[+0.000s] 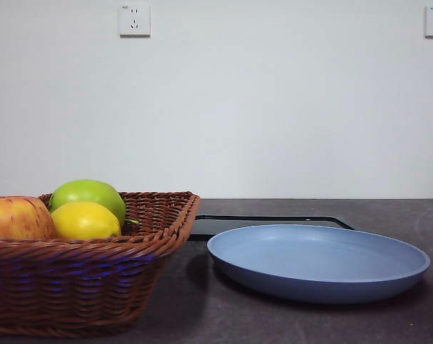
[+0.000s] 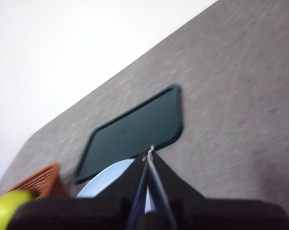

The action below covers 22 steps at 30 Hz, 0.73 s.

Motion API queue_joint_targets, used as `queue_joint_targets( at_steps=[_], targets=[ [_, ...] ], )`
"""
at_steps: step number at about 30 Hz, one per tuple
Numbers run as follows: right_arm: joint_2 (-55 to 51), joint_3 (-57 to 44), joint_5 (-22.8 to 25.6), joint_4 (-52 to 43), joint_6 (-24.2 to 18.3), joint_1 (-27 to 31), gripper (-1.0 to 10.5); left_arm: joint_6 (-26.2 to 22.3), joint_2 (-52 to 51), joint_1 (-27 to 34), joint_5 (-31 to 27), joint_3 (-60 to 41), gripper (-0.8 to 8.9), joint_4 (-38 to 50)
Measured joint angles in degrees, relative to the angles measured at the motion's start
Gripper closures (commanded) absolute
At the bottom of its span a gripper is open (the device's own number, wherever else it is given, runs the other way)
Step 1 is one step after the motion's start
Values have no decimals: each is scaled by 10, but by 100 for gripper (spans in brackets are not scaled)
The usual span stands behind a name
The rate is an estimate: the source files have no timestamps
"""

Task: Take the lemon from the basket,put the lemon in the plate,hand out the plate

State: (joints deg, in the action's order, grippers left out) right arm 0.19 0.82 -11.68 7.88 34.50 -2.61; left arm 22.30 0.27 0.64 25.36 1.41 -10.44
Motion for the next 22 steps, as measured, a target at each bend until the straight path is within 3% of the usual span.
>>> queue_joint_targets(
  at_steps=[3,13,22],
  targets=[
    [0,3,-25,12,10,0,944,26,0,0,1,5,806,-16],
    [33,104,-29,120,14,0,944,43,34,0,-27,119,806,-101],
    [153,249,-30,198,-66,0,944,14,176,0,9,224,806,-133]
  ],
)
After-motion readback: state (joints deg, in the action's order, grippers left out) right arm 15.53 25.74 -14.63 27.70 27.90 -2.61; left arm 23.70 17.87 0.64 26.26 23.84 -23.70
